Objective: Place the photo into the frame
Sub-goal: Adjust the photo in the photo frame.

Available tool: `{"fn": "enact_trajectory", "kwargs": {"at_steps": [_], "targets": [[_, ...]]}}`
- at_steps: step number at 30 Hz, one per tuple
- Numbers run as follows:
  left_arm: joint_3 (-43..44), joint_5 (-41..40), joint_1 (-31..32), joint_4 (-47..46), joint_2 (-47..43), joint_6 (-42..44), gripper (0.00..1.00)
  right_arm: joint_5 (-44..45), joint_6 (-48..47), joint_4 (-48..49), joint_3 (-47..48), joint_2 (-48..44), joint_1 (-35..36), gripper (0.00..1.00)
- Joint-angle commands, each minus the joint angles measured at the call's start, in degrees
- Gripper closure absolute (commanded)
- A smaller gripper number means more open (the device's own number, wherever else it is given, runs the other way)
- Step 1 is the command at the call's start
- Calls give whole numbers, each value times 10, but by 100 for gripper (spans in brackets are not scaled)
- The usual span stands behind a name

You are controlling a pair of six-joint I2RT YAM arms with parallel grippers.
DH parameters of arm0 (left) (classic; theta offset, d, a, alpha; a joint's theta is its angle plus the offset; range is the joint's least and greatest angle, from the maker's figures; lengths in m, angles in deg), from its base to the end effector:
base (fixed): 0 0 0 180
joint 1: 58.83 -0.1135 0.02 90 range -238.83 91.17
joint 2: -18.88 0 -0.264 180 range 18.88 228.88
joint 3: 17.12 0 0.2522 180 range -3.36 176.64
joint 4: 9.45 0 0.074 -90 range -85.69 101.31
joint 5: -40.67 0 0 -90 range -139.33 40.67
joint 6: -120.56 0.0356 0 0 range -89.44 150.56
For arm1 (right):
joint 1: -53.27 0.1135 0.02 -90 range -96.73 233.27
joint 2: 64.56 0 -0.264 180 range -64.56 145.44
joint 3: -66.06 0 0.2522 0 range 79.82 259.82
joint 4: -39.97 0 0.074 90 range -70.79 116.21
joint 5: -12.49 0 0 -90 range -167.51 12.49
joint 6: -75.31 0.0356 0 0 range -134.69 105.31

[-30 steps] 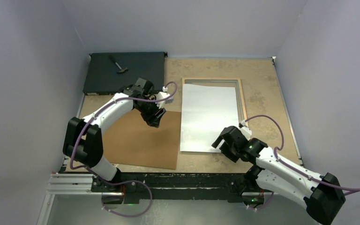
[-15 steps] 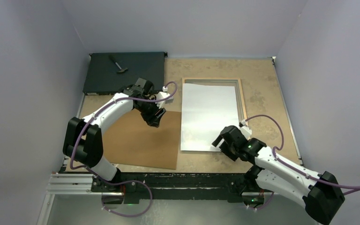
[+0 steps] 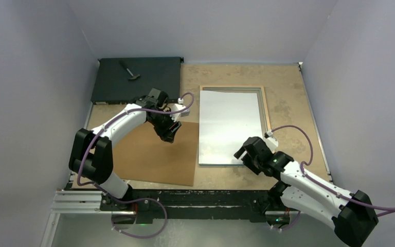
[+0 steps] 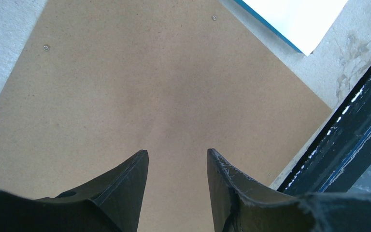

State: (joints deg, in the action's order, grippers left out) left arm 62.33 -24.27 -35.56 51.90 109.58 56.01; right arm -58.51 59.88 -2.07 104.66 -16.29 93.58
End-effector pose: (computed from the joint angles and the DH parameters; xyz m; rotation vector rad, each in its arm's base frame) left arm 0.2718 -0.1333 0.2269 1.2282 2.4842 -0.6074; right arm 0.1292 0.0944 0.1837 0.8634 2.3149 0.4996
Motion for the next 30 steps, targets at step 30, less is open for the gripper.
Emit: {"fn": "enact_trajectory", "kwargs": {"at_steps": [30], "targets": [[35,-27,-4,-122,80,-86,56,-6,-35,24,3,-5,-62,31]]}}
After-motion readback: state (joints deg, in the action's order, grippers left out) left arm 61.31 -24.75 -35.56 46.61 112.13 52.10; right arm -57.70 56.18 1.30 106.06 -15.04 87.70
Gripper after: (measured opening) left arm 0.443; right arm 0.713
